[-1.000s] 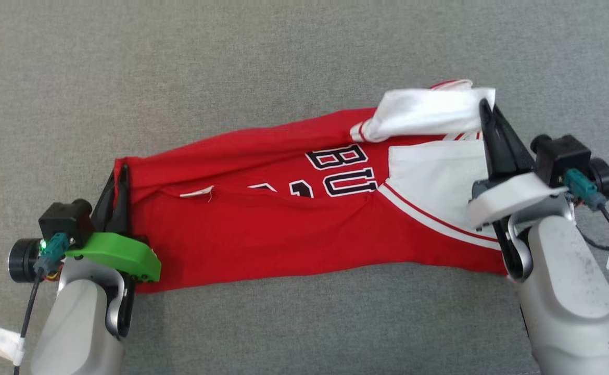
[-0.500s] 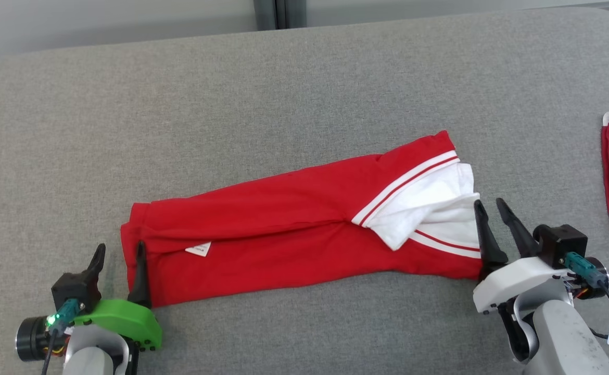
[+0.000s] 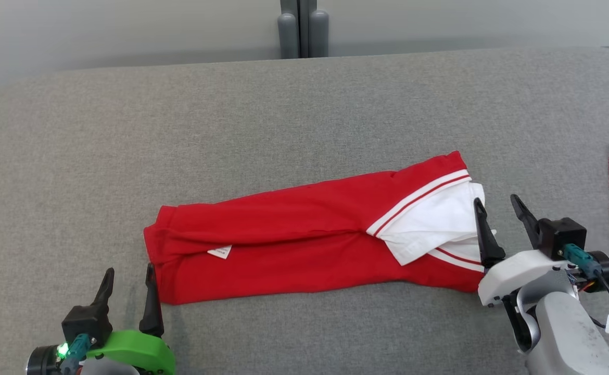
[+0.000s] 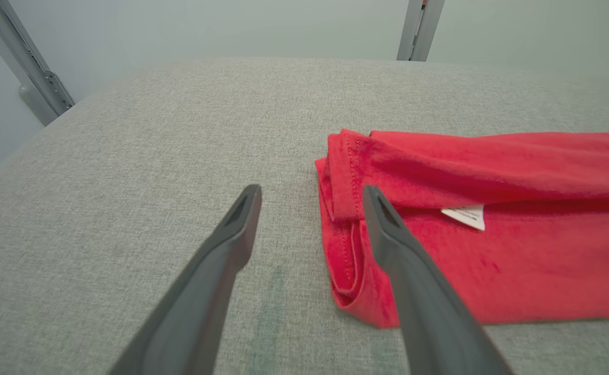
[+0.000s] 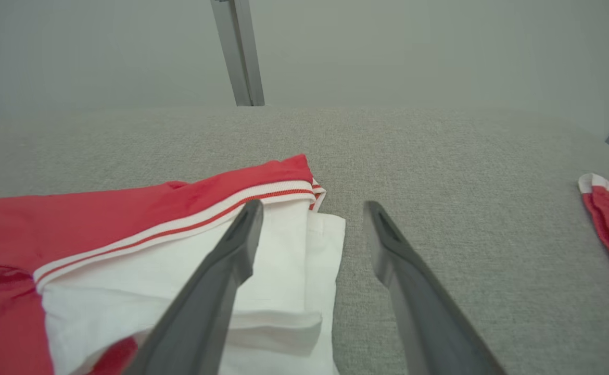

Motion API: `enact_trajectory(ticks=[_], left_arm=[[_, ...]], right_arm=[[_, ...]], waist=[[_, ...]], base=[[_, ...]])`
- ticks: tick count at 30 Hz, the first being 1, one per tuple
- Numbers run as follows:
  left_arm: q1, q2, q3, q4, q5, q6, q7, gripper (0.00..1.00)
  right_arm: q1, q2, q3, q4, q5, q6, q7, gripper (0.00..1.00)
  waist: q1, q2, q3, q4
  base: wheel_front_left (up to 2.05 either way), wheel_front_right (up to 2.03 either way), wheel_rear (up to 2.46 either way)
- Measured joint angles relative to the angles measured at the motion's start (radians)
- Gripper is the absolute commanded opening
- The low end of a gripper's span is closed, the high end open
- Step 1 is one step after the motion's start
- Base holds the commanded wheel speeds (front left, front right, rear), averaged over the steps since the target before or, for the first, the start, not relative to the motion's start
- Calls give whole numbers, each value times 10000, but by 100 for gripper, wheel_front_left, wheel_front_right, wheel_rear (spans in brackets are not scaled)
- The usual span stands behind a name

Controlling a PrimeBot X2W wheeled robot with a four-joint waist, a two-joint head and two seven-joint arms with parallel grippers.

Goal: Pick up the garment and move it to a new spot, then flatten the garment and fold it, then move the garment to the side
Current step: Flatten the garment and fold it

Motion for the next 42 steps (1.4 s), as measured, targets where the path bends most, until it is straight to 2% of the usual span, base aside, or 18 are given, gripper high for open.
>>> enact_trajectory(ticks=[5, 12, 15, 17, 18, 19, 20, 21, 23, 25, 34, 42], left_arm=[[-98, -21, -194, -35, -6, -27, 0, 100], [-331, -33, -451, -38, -105, -33, 0, 100], [-367, -35, -525, -31, -176, -33, 0, 100], [-366, -35, -545, 4, -240, -35, 0, 100], [-365, -35, -548, 33, -245, -35, 0, 100], [-361, -36, -548, 59, -247, -35, 0, 100], [-356, -36, -541, 73, -255, -40, 0, 100], [-345, -36, -543, 86, -255, -42, 0, 100], [-289, -38, -554, 102, -255, -44, 0, 100], [-239, -36, -583, 113, -299, -44, 0, 100], [-83, -42, -631, 127, -403, -44, 0, 100], [274, -46, -1058, 13, -583, -44, 0, 100]], right_arm=[[-837, 21, -98, 1450, -560, 0, 0, 100], [-1430, 4, -911, 3785, -763, 0, -59, 100], [-1748, -65, -506, 4456, -234, -10, -119, 100], [-1837, -153, 244, 4663, 487, -29, -132, 98], [-1856, -184, 591, 4681, 761, -58, -134, 51], [-1858, -213, 999, 4654, 1185, -59, -134, 33], [-1855, -213, 1298, 4640, 1570, -59, -134, 4], [-1848, -211, 1511, 4606, 1833, -59, -132, 0], [-1779, -155, 1881, 4518, 2372, -50, -130, 0], [-1731, -38, 1827, 4454, 2364, -27, -113, 0], [-952, 17, -890, 2999, 646, 4, -23, 0], [-490, 29, -1845, 2031, 86, 4, -12, 0]], waist=[[0, 0, 100, 311], [0, 0, 323, 669], [0, 0, 375, 779], [0, 0, 388, 811], [0, 0, 383, 805], [0, 0, 372, 787], [0, 0, 351, 764], [0, 0, 330, 739], [0, 0, 269, 674], [0, 0, 220, 599], [0, 0, -64, 238], [0, 0, -298, -546]], base=[[0, 0, 0], [0, 0, 0], [0, 0, 0], [0, 0, 0], [0, 0, 0], [0, 0, 0], [0, 0, 0], [0, 0, 0], [0, 0, 0], [0, 0, 0], [0, 0, 0], [0, 0, 0]])
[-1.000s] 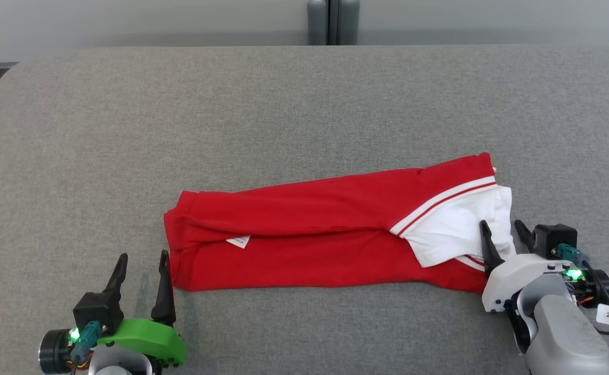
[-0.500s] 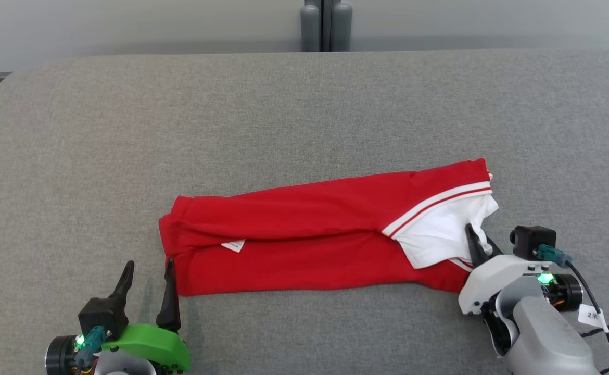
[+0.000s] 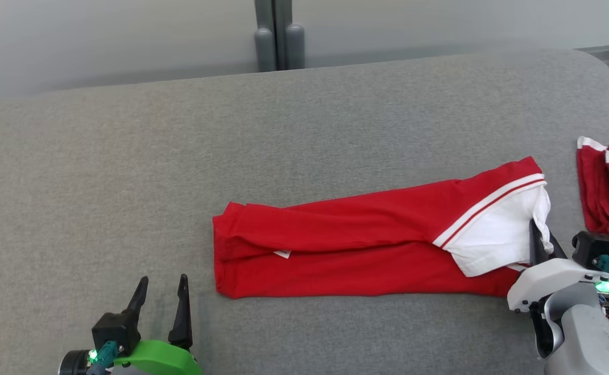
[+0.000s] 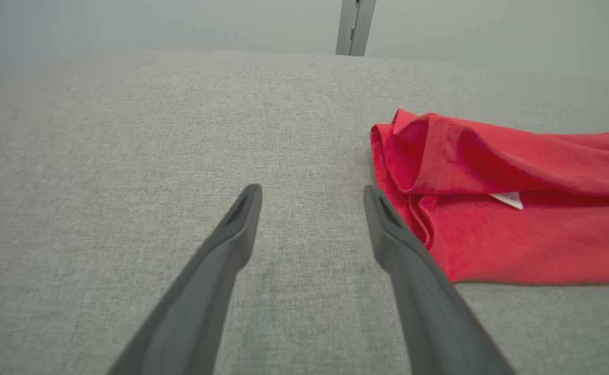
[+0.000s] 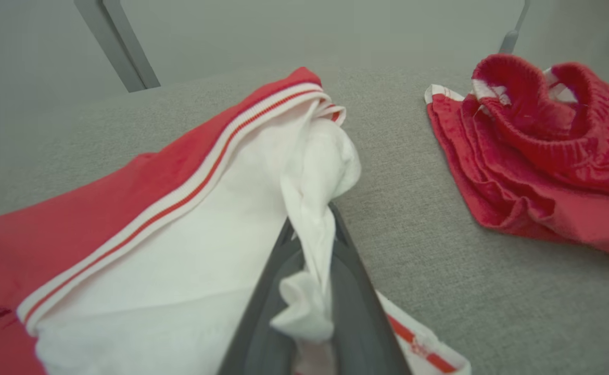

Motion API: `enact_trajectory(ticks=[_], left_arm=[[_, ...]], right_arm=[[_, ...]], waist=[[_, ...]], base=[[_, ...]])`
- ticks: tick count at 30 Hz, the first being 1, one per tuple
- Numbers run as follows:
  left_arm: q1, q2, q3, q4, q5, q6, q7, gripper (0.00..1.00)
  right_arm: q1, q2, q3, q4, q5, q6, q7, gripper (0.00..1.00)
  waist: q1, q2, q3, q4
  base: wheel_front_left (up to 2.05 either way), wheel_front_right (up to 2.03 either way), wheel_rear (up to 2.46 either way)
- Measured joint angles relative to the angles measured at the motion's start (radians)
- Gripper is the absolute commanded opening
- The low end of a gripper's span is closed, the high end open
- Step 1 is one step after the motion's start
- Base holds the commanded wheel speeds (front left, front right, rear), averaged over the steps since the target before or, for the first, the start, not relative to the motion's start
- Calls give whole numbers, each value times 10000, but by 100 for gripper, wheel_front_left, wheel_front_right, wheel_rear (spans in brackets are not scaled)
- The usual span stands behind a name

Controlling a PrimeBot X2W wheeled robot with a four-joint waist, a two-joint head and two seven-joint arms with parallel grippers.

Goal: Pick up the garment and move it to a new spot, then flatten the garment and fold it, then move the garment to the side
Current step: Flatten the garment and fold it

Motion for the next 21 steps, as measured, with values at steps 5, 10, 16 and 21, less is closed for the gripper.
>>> enact_trajectory(ticks=[5, 10, 16, 21], left_arm=[[6, -2, -460, -115, -105, 23, 0, 100], [-75, -8, -669, -119, -155, 48, 0, 100], [-128, -8, -679, 52, -165, 48, 0, 100], [-114, -12, -934, 155, -13, 40, 0, 100]], right_arm=[[23, -21, 370, -593, 224, -2, 0, 0], [25, -63, 2167, -1446, 1423, -8, 2, 0], [35, -29, 5235, -2247, 3009, -8, 0, 0], [-193, -23, 7244, -2566, 4280, -8, 0, 0]], waist=[[0, 0, -73, -665], [0, 0, -54, -1073], [0, 0, -7, -810], [0, 0, -48, -207]], base=[[0, 0, 0], [0, 0, 0], [0, 0, 0], [0, 0, 0]])
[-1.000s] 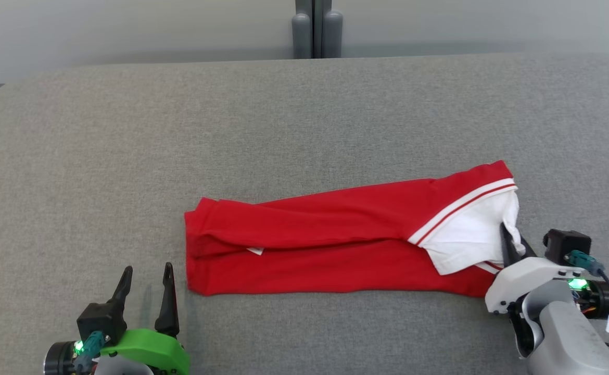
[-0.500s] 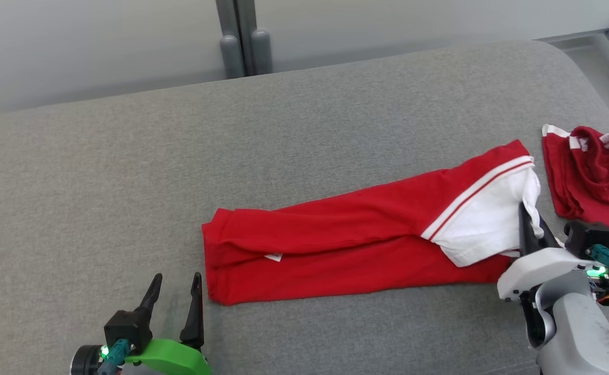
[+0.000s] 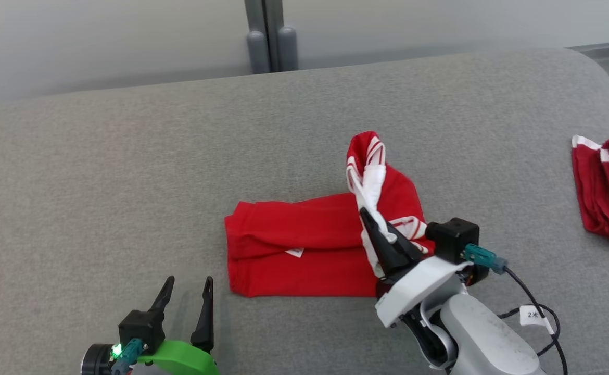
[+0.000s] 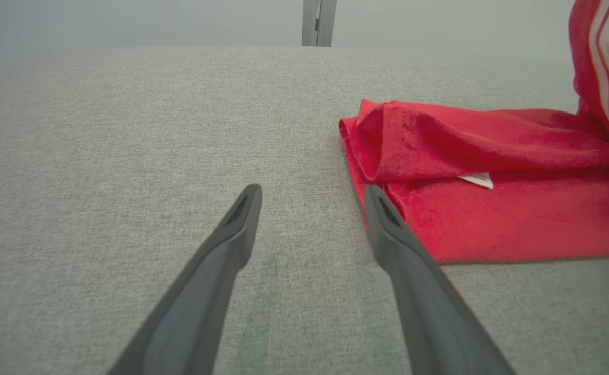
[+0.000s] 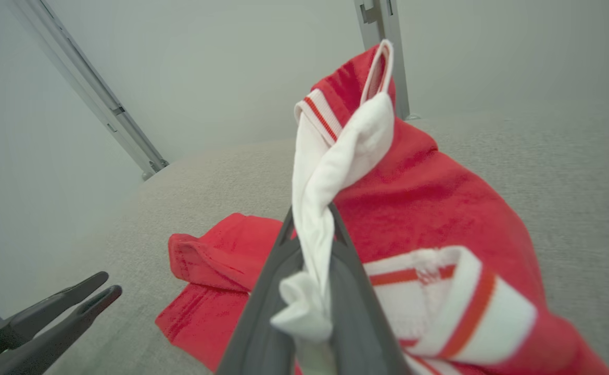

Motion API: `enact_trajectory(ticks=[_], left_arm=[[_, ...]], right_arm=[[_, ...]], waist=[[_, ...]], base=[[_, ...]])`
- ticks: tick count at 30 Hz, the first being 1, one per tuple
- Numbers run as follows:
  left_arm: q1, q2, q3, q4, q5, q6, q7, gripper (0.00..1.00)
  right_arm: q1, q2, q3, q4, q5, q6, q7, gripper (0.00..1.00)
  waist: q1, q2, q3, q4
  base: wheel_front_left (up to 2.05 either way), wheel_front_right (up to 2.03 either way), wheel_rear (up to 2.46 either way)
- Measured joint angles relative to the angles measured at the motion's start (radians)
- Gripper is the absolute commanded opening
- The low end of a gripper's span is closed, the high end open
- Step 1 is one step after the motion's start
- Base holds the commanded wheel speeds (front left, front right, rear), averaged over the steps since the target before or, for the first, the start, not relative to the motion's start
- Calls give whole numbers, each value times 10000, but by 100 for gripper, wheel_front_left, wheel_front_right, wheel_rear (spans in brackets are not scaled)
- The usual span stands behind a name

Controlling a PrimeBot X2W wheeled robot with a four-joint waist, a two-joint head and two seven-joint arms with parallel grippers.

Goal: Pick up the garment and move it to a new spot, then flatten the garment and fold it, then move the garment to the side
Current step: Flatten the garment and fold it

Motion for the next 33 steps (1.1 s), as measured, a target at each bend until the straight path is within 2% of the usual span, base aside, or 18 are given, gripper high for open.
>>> enact_trajectory(ticks=[3, 7, 8, 9, 10, 11, 14, 17, 27, 33], left_arm=[[-9, 4, -54, 54, 33, -19, 0, 100], [-11, 6, -186, 67, 29, -27, 0, 100], [-10, 6, -226, 81, 27, -27, 0, 100], [-10, 6, -230, 98, 19, -29, 0, 100], [-10, 6, -226, 119, 4, -29, 0, 100], [-9, 8, -217, 130, 4, -29, 0, 100], [-3, 8, -199, 165, 4, -29, 0, 100], [8, 10, -61, 180, 4, -29, 0, 100], [8, 6, 545, -146, 295, -31, 0, 100], [178, 6, 769, -449, 648, 12, 0, 100]], right_arm=[[-454, -2, 895, 23, 623, 0, 0, 0], [-888, -2, 1279, 278, 788, 0, 0, 0], [-941, -13, 1354, 314, 871, 0, 0, 10], [-993, -15, 1517, 326, 963, -2, 0, 37], [-1042, -12, 1701, 324, 1070, -2, 0, 50], [-1078, -4, 1843, 297, 1198, 0, 0, 100], [-1112, 19, 2071, 111, 1613, 0, 0, 100], [-1118, 25, 1484, 54, 1490, 0, 0, 100], [314, -4, -2801, 399, -2399, 0, -2, 100], [1409, -4, -4483, 207, -3670, 0, -2, 100]], waist=[[0, 0, -14, 594], [0, 0, -4, 1221], [0, 0, 0, 1349], [0, 0, 5, 1508], [0, 0, 10, 1651], [0, 0, 15, 1760], [0, 0, 37, 2048], [0, 0, 52, 2048], [0, 1, -71, 1036], [0, 0, -208, 432]], base=[[0, 0, 0], [0, 0, 0], [0, 0, 0], [0, 0, 0], [0, 0, 0], [0, 0, 0], [0, 0, 0], [0, 0, 0], [0, 0, 0], [0, 0, 0]])
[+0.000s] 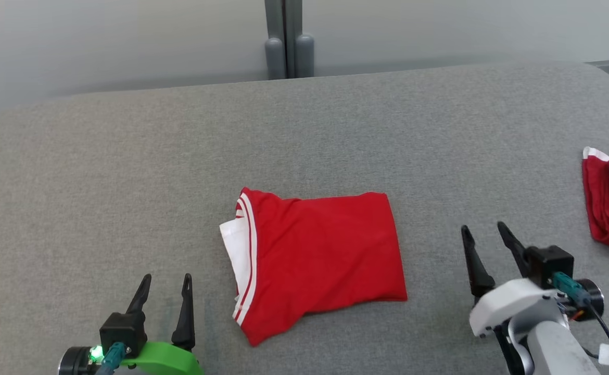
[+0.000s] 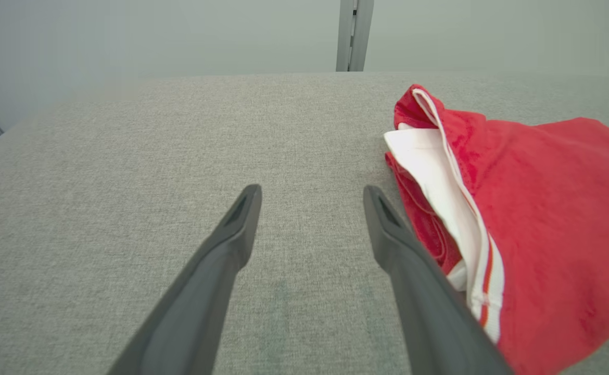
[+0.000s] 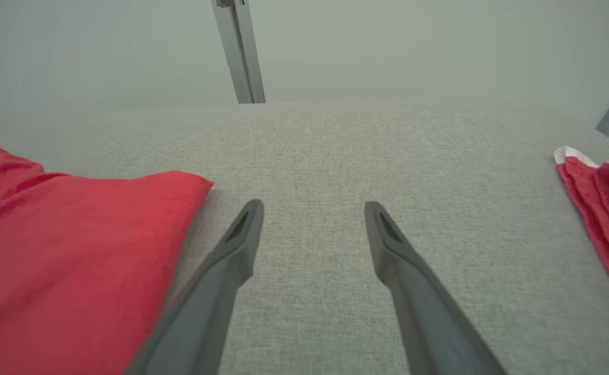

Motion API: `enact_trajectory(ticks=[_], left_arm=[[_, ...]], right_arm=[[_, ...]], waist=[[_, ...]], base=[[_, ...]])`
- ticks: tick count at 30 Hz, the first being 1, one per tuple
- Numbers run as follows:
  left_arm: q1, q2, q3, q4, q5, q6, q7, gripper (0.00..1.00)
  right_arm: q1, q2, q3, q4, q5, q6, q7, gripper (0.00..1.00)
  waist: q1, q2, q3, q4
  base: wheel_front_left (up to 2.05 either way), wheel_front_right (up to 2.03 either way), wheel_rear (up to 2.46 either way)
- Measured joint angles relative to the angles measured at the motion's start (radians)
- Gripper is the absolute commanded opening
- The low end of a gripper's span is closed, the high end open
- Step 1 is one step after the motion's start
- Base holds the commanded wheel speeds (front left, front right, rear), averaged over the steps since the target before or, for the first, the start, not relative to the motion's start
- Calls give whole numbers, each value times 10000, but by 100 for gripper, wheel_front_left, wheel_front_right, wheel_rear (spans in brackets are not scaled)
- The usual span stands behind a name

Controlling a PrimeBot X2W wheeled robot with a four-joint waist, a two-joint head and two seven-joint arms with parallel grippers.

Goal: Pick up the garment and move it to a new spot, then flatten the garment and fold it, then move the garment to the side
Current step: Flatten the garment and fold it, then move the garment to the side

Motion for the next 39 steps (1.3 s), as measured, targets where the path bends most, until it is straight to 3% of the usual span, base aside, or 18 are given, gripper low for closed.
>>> enact_trajectory(ticks=[10, 19, 25, 33, 34, 35, 36, 37, 39], left_arm=[[533, -2, 8, -648, 255, 198, 0, 100], [537, 0, -198, -673, 311, 182, 0, 100], [459, -2, -466, -606, 291, 130, 0, 100], [414, 0, -520, -403, 332, 56, 0, 100], [416, 2, -487, -370, 332, 48, 0, 100], [421, 2, -466, -357, 334, 46, 0, 100], [430, 2, -447, -351, 345, 29, 0, 100], [443, 2, -408, -349, 355, 10, 0, 100], [475, 2, -316, -349, 359, 8, 0, 100]], right_arm=[[1080, -6, -662, -56, -750, 0, 0, 100], [418, 8, 673, 297, -487, 2, 0, 100], [-702, 12, 1672, 1482, 161, 2, -2, 100], [-1817, 17, 2740, 4316, 1522, 2, -10, 100], [-1924, 17, 2913, 4669, 1708, 2, -33, 87], [-2025, 2, 3047, 4907, 1831, 2, -69, 48], [-2128, -13, 3181, 5095, 1958, 2, -79, 16], [-2258, -46, 3275, 5302, 2121, 0, -94, 0], [-2390, -35, 3279, 5467, 2232, 6, -96, 0]], waist=[[0, 0, -310, -399], [0, 0, -205, -52], [0, 0, -149, 483], [0, 0, -43, 1470], [0, 0, -31, 1592], [0, 0, -22, 1680], [0, 0, -14, 1761], [0, 0, -1, 1863], [0, 0, 6, 1926]], base=[[0, 0, 0], [0, 0, 0], [0, 0, 0], [0, 0, 0], [0, 0, 0], [0, 0, 0], [0, 0, 0], [0, 0, 0], [0, 0, 0]])
